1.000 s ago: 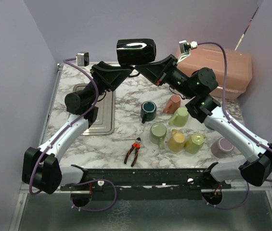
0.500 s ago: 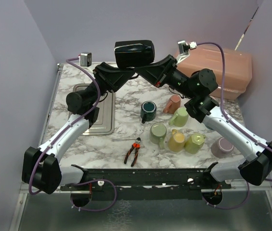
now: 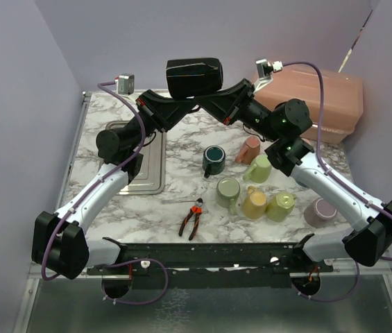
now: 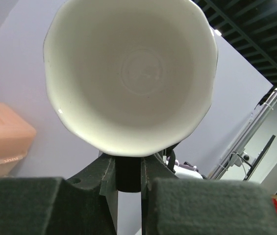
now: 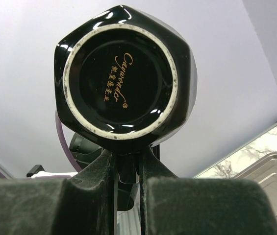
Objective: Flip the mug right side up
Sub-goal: Turn over the cup at the center of the board.
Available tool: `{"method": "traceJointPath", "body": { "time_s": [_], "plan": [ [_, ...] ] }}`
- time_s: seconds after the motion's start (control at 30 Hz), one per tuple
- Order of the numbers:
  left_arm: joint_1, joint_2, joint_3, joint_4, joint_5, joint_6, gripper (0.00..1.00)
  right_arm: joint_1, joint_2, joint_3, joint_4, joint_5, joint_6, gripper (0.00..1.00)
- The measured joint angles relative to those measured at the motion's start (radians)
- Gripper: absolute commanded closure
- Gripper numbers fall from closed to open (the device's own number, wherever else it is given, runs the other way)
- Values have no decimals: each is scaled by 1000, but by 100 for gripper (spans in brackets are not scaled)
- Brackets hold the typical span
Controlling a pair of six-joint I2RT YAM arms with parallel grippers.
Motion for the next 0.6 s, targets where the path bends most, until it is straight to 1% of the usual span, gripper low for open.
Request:
{"method": "traceJointPath", "body": {
  "time_s": [0.03, 0.13, 0.3, 0.47, 0.5, 0.6],
  "plan": [
    [2, 1, 2, -8, 2, 3, 100, 0, -1, -2, -2, 7, -3, 96],
    [10, 2, 5, -27, 11, 14, 100, 0, -8, -12, -13, 37, -12, 88],
    [22, 3, 6, -72, 40, 40, 100, 2, -32, -46, -48, 109, -17, 61],
    [36, 18, 16, -109, 49, 67, 100, 6, -55, -67, -72, 206, -27, 39],
    [39, 20, 16, -116, 49, 69, 100, 6, -60, -72, -74, 227, -29, 36],
    [45, 23, 16, -133, 48, 71, 100, 4, -83, -89, -77, 287, -25, 33]
  ]
}}
